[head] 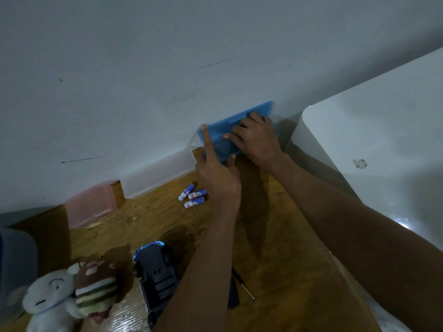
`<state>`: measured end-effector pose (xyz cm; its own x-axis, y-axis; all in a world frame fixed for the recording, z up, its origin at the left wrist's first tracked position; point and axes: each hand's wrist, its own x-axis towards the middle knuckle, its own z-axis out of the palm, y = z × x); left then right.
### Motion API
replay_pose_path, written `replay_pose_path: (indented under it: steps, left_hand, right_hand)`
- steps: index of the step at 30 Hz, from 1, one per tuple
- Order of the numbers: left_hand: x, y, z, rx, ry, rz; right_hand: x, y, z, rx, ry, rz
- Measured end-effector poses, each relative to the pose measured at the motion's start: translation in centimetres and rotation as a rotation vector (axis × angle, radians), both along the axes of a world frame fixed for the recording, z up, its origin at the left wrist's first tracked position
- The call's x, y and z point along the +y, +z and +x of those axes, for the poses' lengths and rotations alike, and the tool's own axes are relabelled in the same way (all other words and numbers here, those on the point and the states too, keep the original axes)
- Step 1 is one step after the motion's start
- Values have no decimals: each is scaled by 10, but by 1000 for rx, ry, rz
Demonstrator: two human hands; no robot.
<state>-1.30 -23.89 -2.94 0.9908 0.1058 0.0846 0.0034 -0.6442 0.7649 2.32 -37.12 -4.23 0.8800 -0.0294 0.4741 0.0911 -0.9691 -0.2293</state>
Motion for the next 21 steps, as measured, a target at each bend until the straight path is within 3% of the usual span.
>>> replay_pose_path:
  steps: [13,21]
  left_hand:
    - [0,6,-1,12,7,-13]
    - [2,9,-5,-8,-10,-80]
  right_hand:
    - [10,7,-22,-138,-71,215]
    - [8,21,-27,-74,-204,153]
